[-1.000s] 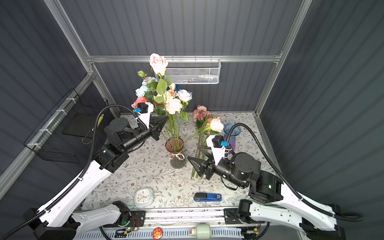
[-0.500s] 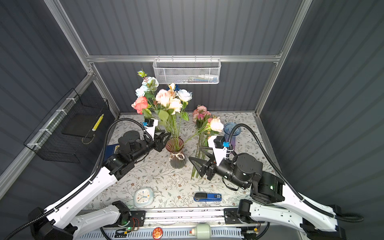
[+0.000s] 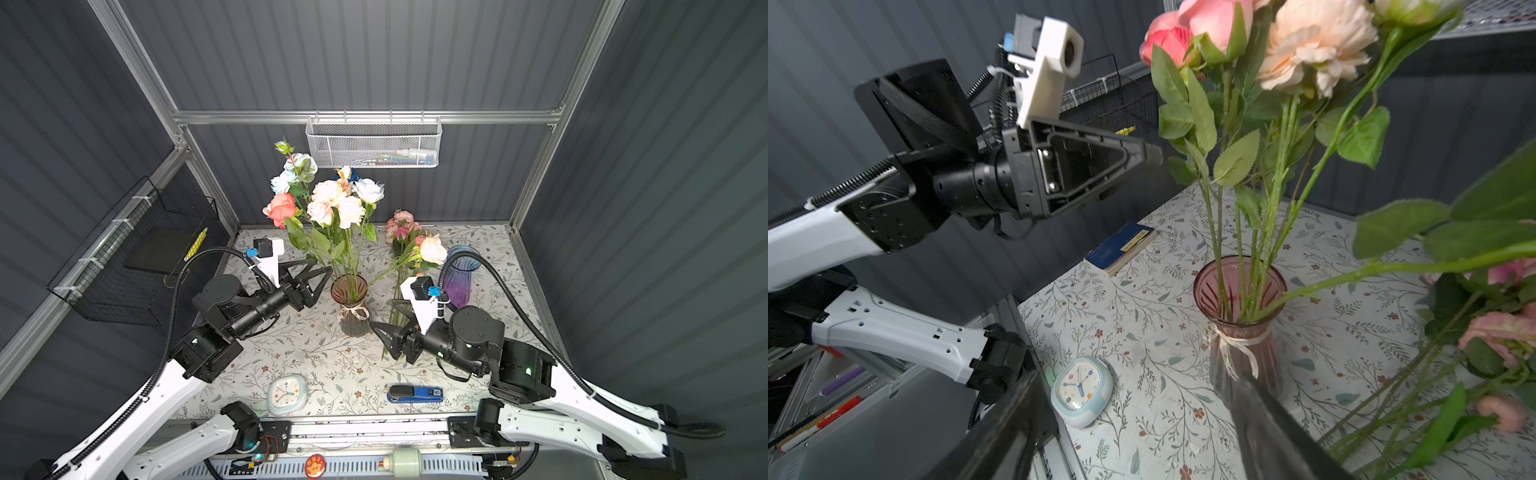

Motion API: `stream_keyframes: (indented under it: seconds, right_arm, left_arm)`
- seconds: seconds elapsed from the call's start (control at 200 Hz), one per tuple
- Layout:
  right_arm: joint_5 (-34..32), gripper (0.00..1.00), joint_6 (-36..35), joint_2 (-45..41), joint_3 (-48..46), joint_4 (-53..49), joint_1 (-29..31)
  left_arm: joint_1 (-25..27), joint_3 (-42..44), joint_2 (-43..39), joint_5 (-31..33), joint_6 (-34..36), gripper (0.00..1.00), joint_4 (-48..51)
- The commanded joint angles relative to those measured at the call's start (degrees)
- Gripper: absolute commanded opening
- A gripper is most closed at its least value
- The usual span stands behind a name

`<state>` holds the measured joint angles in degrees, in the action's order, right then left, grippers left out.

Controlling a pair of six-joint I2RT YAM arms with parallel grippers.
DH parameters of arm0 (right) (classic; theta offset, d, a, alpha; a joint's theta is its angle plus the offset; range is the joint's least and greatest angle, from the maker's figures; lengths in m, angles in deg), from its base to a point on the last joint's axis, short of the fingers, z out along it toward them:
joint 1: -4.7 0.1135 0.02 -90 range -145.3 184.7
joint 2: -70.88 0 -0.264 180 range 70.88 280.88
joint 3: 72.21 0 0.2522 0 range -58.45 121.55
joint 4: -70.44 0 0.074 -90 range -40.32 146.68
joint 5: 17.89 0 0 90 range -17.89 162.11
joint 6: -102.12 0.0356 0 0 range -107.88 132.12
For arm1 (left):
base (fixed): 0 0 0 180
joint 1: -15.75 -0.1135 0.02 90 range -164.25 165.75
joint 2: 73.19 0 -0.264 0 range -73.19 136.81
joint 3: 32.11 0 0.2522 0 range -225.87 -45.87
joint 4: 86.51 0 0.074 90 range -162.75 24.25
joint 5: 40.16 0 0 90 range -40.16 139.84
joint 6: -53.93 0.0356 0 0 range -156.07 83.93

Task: Arrange the flowers into the vase
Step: 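Bring both grippers to the pink vase and grasp it from both sides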

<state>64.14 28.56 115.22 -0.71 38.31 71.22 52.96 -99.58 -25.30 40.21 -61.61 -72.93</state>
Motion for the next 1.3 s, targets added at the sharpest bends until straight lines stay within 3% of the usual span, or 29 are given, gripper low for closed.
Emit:
stream_keyframes:
  seconds: [0.0,0.13,0.37,0.43,0.605,0.74,0.86,0.925,1.075,1.296]
  right_arm:
    - [3.71,0.74,0.9,1.98,-0.47,-4.48,0.17]
    - [6.86,0.73,3.14,4.19,-3.34,-6.47,0.14]
    - [7.58,0.73,8.79,8.94,-11.93,1.51,0.0]
    - [7.99,0.73,10.92,10.54,-13.56,3.91,-1.32]
    - [17.03,0.7,17.46,12.69,-18.49,14.6,-10.4]
    - [16.84,0.7,19.15,12.81,-18.12,18.3,-13.73]
    - [16.53,0.7,21.0,13.67,-17.74,20.8,-16.35]
    - [15.91,0.7,21.02,14.92,-16.57,20.92,-16.9]
    - [16.1,0.71,21.39,18.8,-14.06,22.93,-18.59]
    - [17.85,0.71,21.29,25.86,-9.08,24.26,-21.48]
  left_arm:
    - [0.27,1.34,-3.11,-5.72,-6.07,0.8,-1.54]
    - [0.21,7.12,-9.16,-4.1,-10.2,0.8,1.19]
    - [0.22,16.27,-18.72,5.0,-13.58,0.79,14.82]
    - [0.23,17.56,-18.61,6.63,-13.68,0.8,16.63]
    - [-0.09,17.11,-11.56,8.91,-11.45,0.8,16.34]
    - [-4.58,14.77,-6.02,3.82,-10.59,0.79,11.57]
    - [-16.56,15.31,0.36,-11.88,-15.67,0.7,4.12]
    - [-20.61,16.29,3.18,-17.88,-19.1,0.67,-1.61]
    - [-21.04,15.12,8.19,-22.82,-21.63,0.67,-9.83]
    - [-21.04,12.06,15.26,-26.09,-21.91,0.6,-12.35]
